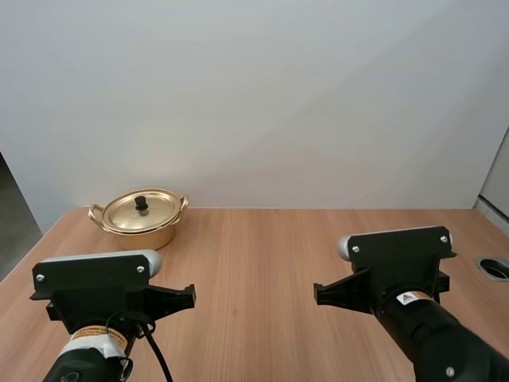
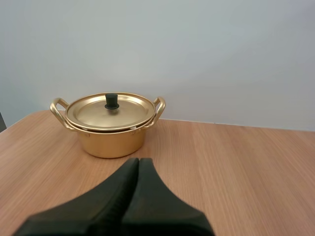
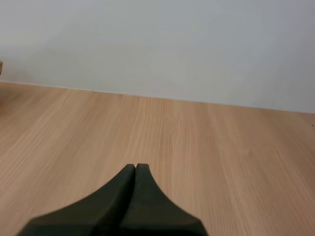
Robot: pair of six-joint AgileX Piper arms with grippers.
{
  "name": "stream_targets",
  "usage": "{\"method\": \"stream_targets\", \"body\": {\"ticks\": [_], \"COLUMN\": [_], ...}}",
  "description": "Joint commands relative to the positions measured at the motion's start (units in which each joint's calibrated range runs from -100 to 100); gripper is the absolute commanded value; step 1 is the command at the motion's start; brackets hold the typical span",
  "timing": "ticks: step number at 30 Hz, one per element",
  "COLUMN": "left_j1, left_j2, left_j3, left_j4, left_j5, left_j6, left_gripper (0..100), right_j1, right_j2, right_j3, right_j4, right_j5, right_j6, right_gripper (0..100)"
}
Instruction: Open the pot, put the car inside, and close it
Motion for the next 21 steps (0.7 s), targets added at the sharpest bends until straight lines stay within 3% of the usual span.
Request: {"method": "stream_targets", "body": {"ticks": [1, 11, 13, 18, 21], "left_j1": [0.03, 0.03, 0.03, 0.03, 0.03], "left_j2": [0.0, 0.0, 0.0, 0.0, 0.0], "left_j3": [0.0, 0.0, 0.0, 0.0, 0.0], "left_j4": [0.1, 0.1, 0.1, 0.1, 0.1], "left_j5": [0.1, 0.1, 0.1, 0.1, 0.1], "left_j6": [0.0, 0.0, 0.0, 0.0, 0.0], "left_gripper": [0, 0, 0, 0, 0], "right_j1": [0.0, 0.0, 0.0, 0.6, 1.3], "right_j2": [-4.4, -5.6, -5.6, -5.7, -7.5], "right_j3": [2.4, 2.4, 2.4, 2.4, 2.4], "right_j4": [1.8, 2.7, -2.4, -21.7, -25.1], "right_j5": [-11.9, -0.2, 4.6, 7.4, 8.0], "right_j6": [0.1, 0.6, 4.5, 22.8, 26.3], "right_gripper": [0, 0, 0, 0, 0]}}
